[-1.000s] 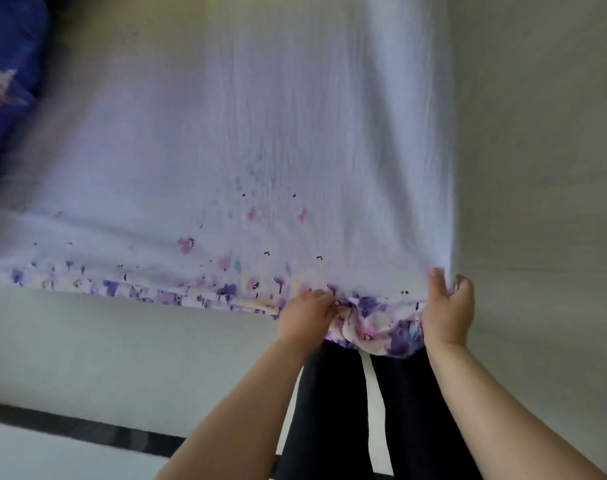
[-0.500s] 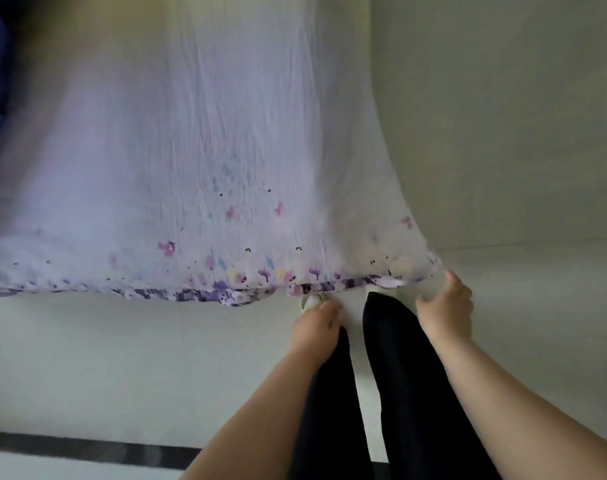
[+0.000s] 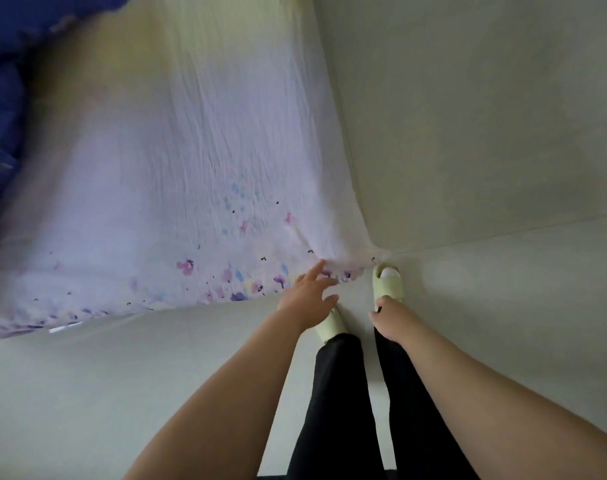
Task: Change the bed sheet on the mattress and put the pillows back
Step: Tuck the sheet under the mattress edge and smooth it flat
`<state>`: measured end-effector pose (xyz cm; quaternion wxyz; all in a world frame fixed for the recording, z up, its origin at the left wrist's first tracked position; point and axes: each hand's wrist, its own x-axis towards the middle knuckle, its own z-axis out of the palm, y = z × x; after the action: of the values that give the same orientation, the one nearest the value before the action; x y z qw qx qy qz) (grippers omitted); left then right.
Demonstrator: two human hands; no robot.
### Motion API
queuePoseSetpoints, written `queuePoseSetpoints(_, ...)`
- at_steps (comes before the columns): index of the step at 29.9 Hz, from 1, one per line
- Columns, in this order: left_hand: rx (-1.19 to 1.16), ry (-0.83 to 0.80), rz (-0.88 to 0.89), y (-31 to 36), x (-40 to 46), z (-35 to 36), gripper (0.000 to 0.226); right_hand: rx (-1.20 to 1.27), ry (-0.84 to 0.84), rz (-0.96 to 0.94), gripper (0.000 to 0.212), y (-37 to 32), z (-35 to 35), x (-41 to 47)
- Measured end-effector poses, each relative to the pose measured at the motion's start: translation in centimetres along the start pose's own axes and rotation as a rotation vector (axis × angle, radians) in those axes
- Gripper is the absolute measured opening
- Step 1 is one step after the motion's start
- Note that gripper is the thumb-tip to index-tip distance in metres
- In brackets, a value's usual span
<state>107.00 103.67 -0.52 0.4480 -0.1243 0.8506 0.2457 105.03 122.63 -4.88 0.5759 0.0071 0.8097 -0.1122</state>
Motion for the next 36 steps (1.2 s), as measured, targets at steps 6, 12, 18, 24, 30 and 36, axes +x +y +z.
queuePoseSetpoints(6, -0.226, 0.112, -0.090, 2.5, -4.4, -4.6, 0.034, 0.176, 0.124, -0.131, 0.028, -3.9, -6.9, -6.9)
queuePoseSetpoints(12, -0.333, 0.106, -0.055, 7.0, -6.4, -11.4, 0.031, 0.301, 0.376, -0.318, 0.021, -7.5, -16.9, -12.7)
queuePoseSetpoints(18, -0.469, 0.063, -0.152, 11.0, -4.1, -18.1, 0.030, 0.360, 0.316, -0.353, 0.015, -7.7, -26.1, -12.6)
queuePoseSetpoints(24, -0.733, 0.150, -0.279, 19.5, 1.5, -28.2, 0.030, 0.184, 0.291, -0.366, 0.011, -7.7, -42.8, -10.8)
queuePoseSetpoints(30, -0.756, 0.261, -0.146, 28.1, 7.0, -39.7, 0.029, 0.144, 0.406, -0.431, 0.014, -12.9, -59.5, -8.4)
queuePoseSetpoints(36, -0.788, 0.384, -0.118, 28.0, 12.3, -51.0, 0.029, 0.197, 0.307, -0.538, 0.020, -22.4, -67.6, -5.2)
